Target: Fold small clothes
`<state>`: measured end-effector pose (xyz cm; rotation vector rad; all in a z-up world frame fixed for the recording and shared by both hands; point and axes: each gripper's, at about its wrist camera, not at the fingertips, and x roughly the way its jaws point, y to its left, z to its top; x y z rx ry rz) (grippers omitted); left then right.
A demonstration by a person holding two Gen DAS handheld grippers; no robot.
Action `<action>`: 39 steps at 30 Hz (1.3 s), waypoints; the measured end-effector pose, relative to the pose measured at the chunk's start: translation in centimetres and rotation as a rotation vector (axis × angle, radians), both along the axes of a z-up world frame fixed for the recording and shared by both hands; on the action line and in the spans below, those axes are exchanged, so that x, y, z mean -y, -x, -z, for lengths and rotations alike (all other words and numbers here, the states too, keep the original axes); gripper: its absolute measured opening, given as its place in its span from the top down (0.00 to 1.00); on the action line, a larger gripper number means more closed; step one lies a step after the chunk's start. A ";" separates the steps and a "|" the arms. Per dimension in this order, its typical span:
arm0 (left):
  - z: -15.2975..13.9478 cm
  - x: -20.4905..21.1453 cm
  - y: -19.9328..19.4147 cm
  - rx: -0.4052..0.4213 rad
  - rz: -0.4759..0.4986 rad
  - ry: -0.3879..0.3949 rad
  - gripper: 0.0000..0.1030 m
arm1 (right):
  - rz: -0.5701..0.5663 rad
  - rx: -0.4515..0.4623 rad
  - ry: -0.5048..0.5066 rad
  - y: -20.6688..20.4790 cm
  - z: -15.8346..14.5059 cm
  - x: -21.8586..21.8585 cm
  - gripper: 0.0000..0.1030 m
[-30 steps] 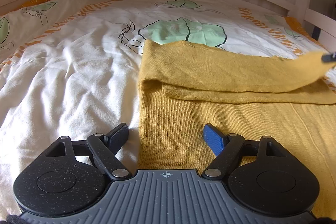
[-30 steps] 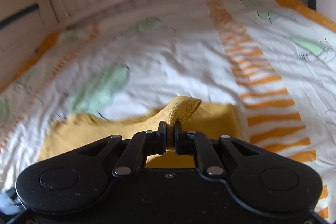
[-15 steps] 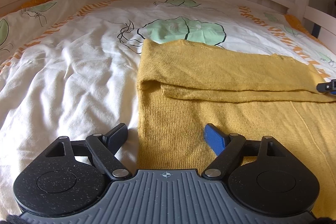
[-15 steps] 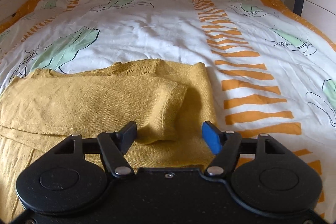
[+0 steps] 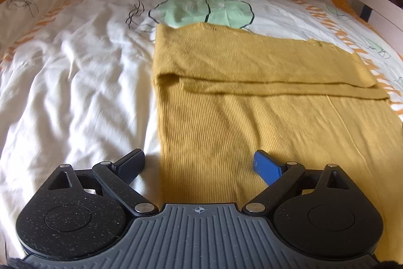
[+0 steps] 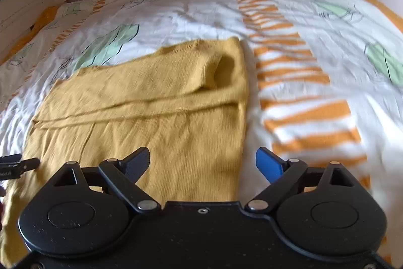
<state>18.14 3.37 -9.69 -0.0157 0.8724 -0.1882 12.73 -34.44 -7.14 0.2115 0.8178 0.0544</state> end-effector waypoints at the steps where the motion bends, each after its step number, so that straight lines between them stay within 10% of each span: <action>1: -0.2 -0.2 0.7 -0.016 -0.001 0.010 0.09 | -0.002 -0.012 -0.010 0.8 0.0 0.0 0.10; 15: -1.2 -2.8 9.8 -0.076 -0.002 0.041 0.09 | 0.009 -0.152 -0.138 9.6 0.8 1.6 0.02; 39: -1.2 -2.9 16.3 -0.105 0.036 0.068 0.09 | -0.098 -0.316 -0.239 12.6 1.8 0.7 0.00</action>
